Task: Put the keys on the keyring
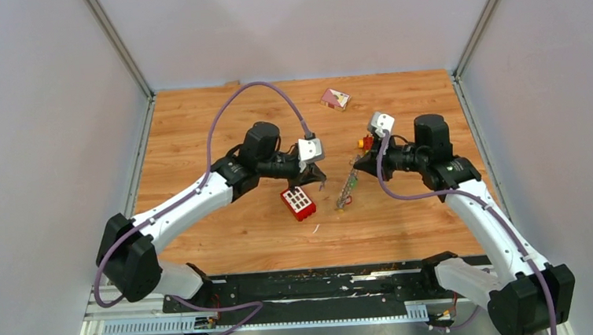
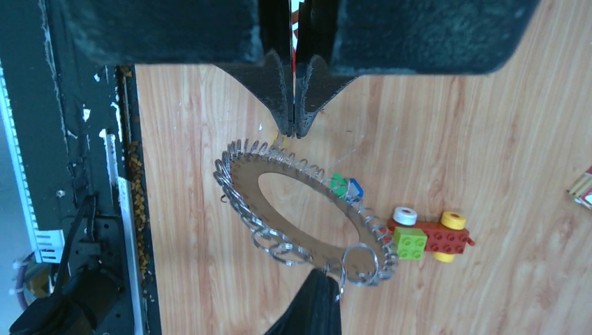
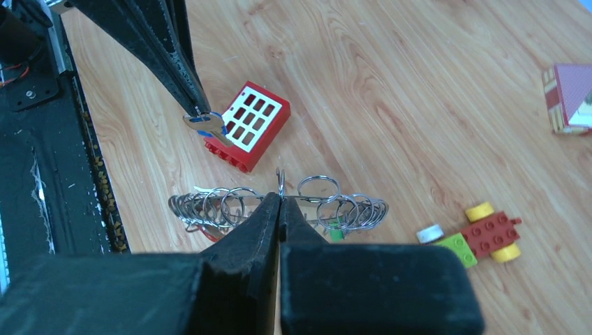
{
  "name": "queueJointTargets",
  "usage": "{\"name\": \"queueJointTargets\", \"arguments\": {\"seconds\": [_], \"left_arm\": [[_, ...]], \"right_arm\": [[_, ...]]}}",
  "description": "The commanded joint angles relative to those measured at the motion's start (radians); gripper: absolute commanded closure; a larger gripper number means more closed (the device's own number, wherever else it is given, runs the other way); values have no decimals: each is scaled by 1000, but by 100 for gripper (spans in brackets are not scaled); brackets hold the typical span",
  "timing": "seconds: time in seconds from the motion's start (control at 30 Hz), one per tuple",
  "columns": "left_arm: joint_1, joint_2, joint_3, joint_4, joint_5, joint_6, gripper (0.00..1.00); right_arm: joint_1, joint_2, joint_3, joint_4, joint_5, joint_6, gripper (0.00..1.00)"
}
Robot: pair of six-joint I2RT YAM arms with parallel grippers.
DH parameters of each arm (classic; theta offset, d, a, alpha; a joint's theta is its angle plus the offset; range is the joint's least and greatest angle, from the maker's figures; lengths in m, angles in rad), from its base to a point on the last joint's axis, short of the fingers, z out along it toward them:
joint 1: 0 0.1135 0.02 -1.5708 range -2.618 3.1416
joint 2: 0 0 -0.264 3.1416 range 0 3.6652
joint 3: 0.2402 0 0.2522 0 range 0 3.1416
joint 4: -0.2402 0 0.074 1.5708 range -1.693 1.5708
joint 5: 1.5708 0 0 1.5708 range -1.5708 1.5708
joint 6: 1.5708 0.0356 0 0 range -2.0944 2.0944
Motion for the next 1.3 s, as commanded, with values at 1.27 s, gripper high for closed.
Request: {"name": "queueJointTargets", "arguments": {"seconds": [1.27], "left_arm": [[2, -117, 89, -9, -132, -354, 100]], "right_arm": [[301, 73, 86, 203, 203, -36, 100]]}}
